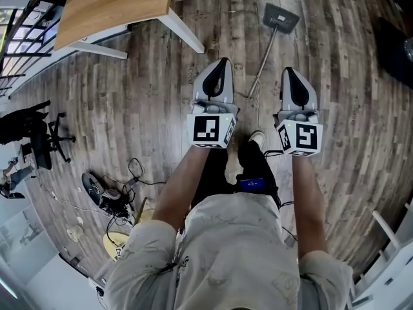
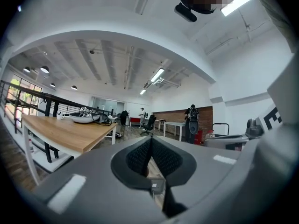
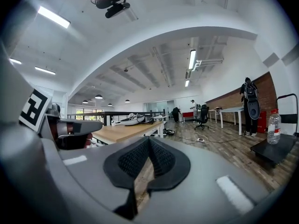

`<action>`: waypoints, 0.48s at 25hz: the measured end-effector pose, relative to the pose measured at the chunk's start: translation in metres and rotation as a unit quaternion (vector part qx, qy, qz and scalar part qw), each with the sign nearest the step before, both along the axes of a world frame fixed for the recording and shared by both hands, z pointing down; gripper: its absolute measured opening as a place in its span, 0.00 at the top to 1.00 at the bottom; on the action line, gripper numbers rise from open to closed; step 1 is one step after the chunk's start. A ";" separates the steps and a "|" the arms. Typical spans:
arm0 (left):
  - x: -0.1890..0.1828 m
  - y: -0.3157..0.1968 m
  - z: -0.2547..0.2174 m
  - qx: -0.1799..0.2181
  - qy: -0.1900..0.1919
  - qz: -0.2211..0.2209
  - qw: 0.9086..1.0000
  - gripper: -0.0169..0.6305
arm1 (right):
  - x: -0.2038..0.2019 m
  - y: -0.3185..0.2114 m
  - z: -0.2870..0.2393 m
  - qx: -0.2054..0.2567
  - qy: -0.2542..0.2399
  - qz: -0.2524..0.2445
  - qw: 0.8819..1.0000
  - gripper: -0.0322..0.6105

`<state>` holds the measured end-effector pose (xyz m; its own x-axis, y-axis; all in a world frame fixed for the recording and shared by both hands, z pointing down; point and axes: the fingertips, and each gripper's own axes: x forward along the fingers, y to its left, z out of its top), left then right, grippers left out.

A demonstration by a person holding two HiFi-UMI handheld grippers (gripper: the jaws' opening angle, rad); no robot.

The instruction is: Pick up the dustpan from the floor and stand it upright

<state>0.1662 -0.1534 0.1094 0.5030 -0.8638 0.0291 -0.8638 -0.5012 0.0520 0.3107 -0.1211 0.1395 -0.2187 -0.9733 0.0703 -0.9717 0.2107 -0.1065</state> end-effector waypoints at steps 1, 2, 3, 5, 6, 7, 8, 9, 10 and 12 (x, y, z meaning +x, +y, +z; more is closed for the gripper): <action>-0.018 -0.009 0.030 0.000 0.001 0.002 1.000 0.94 | -0.020 -0.007 0.031 -0.003 0.002 -0.002 1.000 0.94; -0.036 -0.017 0.061 0.001 0.002 0.004 1.000 0.94 | -0.041 -0.013 0.065 -0.005 0.005 -0.004 1.000 0.94; -0.054 -0.025 0.096 0.002 0.003 0.006 1.000 0.94 | -0.062 -0.019 0.100 -0.007 0.009 -0.007 1.000 0.94; -0.088 -0.042 0.176 0.005 0.009 0.008 1.000 0.94 | -0.098 -0.032 0.176 -0.007 0.018 -0.011 1.000 0.94; -0.104 -0.051 0.219 0.006 0.012 0.008 1.000 0.94 | -0.113 -0.040 0.218 -0.006 0.021 -0.011 1.000 0.94; -0.117 -0.061 0.265 0.008 0.014 0.008 1.000 0.94 | -0.126 -0.049 0.262 -0.005 0.023 -0.011 1.000 0.94; -0.128 -0.071 0.313 0.009 0.017 0.008 1.000 0.94 | -0.137 -0.060 0.310 -0.003 0.024 -0.010 1.000 0.94; -0.137 -0.081 0.362 0.010 0.018 0.009 1.000 0.94 | -0.146 -0.071 0.359 -0.002 0.024 -0.007 1.000 0.94; -0.145 -0.092 0.411 0.011 0.020 0.010 1.000 0.94 | -0.155 -0.082 0.409 0.000 0.024 -0.005 1.000 0.94; -0.164 -0.115 0.508 0.014 0.023 0.013 1.000 0.94 | -0.175 -0.107 0.506 0.003 0.028 -0.003 1.000 0.94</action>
<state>0.0027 -0.2684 0.6175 0.5261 -0.8502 -0.0189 -0.8470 -0.5259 0.0773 0.1358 -0.2278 0.6451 -0.2197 -0.9726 0.0765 -0.9750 0.2163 -0.0506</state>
